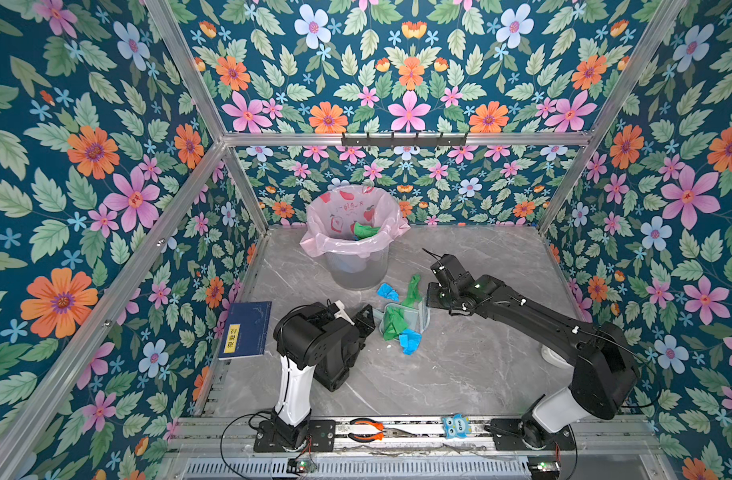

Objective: Sweep away the paper scraps from the table
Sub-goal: 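Sweep green and blue scraps with the right gripper's brush into the dustpan, then lift the dustpan with the left gripper while the right gripper draws the brush back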

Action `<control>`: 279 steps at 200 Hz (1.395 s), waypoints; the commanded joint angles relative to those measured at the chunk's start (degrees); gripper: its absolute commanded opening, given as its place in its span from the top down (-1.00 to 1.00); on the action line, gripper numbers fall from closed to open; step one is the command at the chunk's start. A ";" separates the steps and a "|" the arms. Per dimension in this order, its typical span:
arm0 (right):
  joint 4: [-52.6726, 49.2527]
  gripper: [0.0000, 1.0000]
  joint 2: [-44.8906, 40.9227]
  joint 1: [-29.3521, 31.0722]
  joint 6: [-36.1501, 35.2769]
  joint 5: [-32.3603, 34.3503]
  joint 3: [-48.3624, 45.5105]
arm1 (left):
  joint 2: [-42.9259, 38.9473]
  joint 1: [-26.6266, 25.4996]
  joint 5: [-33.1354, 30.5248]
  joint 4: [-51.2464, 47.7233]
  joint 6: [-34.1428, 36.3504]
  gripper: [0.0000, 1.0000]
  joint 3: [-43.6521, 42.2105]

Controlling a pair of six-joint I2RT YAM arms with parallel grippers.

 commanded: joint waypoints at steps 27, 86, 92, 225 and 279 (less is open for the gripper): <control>-2.21 1.00 -2.69 0.12 1.53 5.00 0.52 | -2.34 0.09 3.19 1.04 0.28 1.00 -0.50; -5.40 1.00 -7.78 -0.21 -1.48 7.80 1.55 | -4.19 0.97 7.99 1.04 -6.19 1.00 -0.40; -5.61 1.00 -8.26 -0.62 -1.65 7.83 1.41 | -4.32 1.06 8.43 1.04 -6.80 1.00 -0.41; -10.30 1.00 -18.39 -6.16 -4.73 6.74 -1.52 | -14.48 1.67 13.07 1.02 -14.27 1.00 1.08; -12.72 1.00 -19.42 -6.62 -6.61 8.18 1.42 | -21.72 2.46 12.15 -1.31 -17.17 1.00 1.27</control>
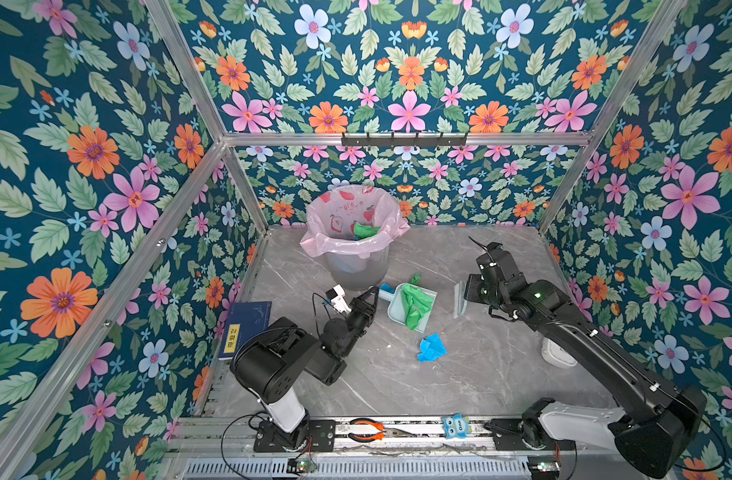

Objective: Sweep away the paper scraps from the table
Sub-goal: 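Lift the dustpan with the left gripper while the right gripper draws the brush back, then carry the loaded dustpan with the left gripper up over the pink-bagged bin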

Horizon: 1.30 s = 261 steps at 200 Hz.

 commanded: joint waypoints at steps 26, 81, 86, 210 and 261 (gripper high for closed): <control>-1.45 1.00 -0.41 -0.64 -1.90 1.56 1.90 | -7.79 0.97 0.02 -7.25 -0.68 1.00 0.13; -1.47 1.00 -0.84 -0.93 -2.75 1.73 2.99 | -26.92 2.54 -1.03 -32.72 3.80 1.00 2.12; -1.36 1.00 -0.77 -0.87 -2.84 1.65 3.13 | -28.61 2.69 -1.08 -35.29 3.97 1.00 2.66; -0.16 1.00 -0.59 -1.03 -3.73 0.09 4.81 | -44.22 15.10 2.72 -68.22 5.66 1.00 21.61; 0.79 1.00 0.38 -1.03 -4.08 -0.29 4.98 | -38.27 24.75 7.54 -73.45 6.39 1.00 32.38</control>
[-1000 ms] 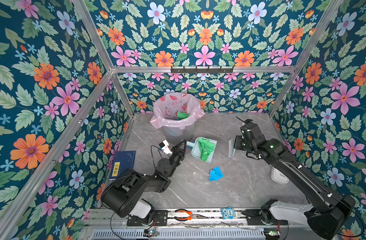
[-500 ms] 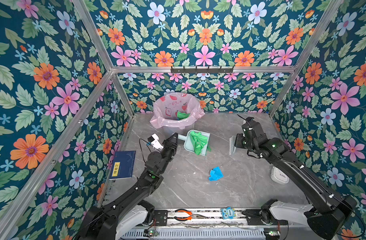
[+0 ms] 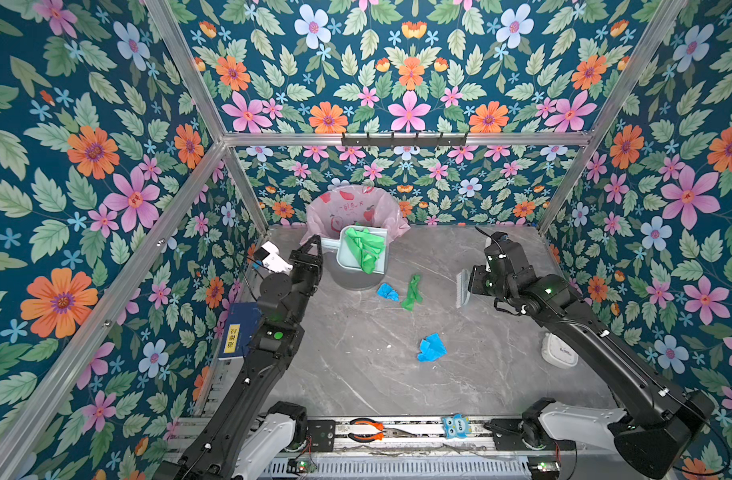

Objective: Sweep away the paper scraps from the table
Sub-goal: 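Carry the loaded dustpan with the left gripper up over the pink-bagged bin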

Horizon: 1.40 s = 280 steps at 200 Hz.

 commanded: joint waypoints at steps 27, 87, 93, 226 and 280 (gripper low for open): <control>2.13 1.00 -0.03 -0.11 -0.69 0.00 -0.30 | 8.82 5.77 3.93 -2.02 2.23 1.00 8.05; 2.29 1.00 -1.24 -0.67 -1.83 1.32 -1.30 | 23.18 9.04 0.81 -3.45 11.43 1.00 21.46; 2.38 1.00 -1.24 -0.81 -1.86 1.27 -1.46 | 24.87 9.04 0.77 -4.56 13.25 1.00 23.76; 3.52 1.00 -2.73 -1.17 -3.15 2.61 -2.89 | 42.92 -4.59 -23.14 -21.37 54.53 1.00 51.67; 3.79 1.00 -4.35 -1.25 -3.80 3.33 -3.68 | 42.04 -7.59 -30.69 -20.85 61.69 1.00 52.37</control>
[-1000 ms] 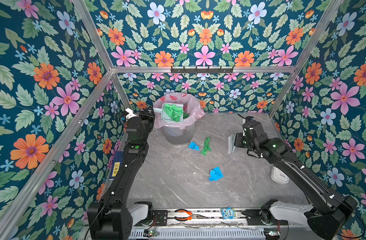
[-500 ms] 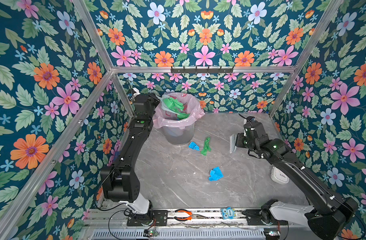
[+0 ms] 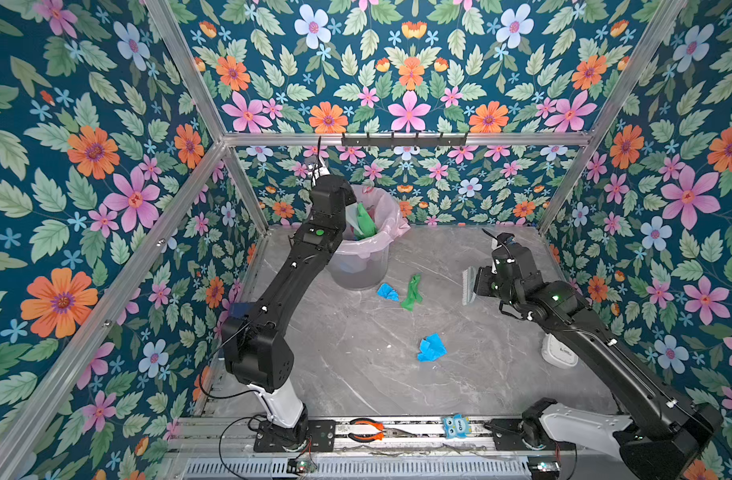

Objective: Sweep away the paper scraps from the table
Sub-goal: 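Carry the loaded dustpan with the left gripper up over the pink-bagged bin, then tip the dustpan with the left gripper to pour scraps into the bin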

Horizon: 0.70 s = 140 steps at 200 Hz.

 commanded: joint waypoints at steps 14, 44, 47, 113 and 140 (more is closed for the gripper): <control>0.74 1.00 -0.73 -0.24 -1.29 1.49 0.10 | -4.64 -0.87 -6.43 2.35 6.48 1.00 -2.15; -0.55 1.00 -1.66 -0.91 -2.18 1.03 1.05 | -14.88 -5.39 -7.06 2.45 8.84 1.00 -5.40; -0.75 1.00 -1.75 -0.93 -2.22 0.79 1.18 | -16.07 -5.86 -6.65 2.59 8.77 1.00 -6.03; 0.46 1.00 -0.68 -0.97 -4.46 -8.91 -1.08 | -35.35 -10.53 10.67 -5.26 -7.38 1.00 -17.18; 1.90 1.00 1.43 -1.10 -5.98 -8.61 -0.93 | -42.85 -11.22 14.76 -4.44 -13.66 1.00 -28.19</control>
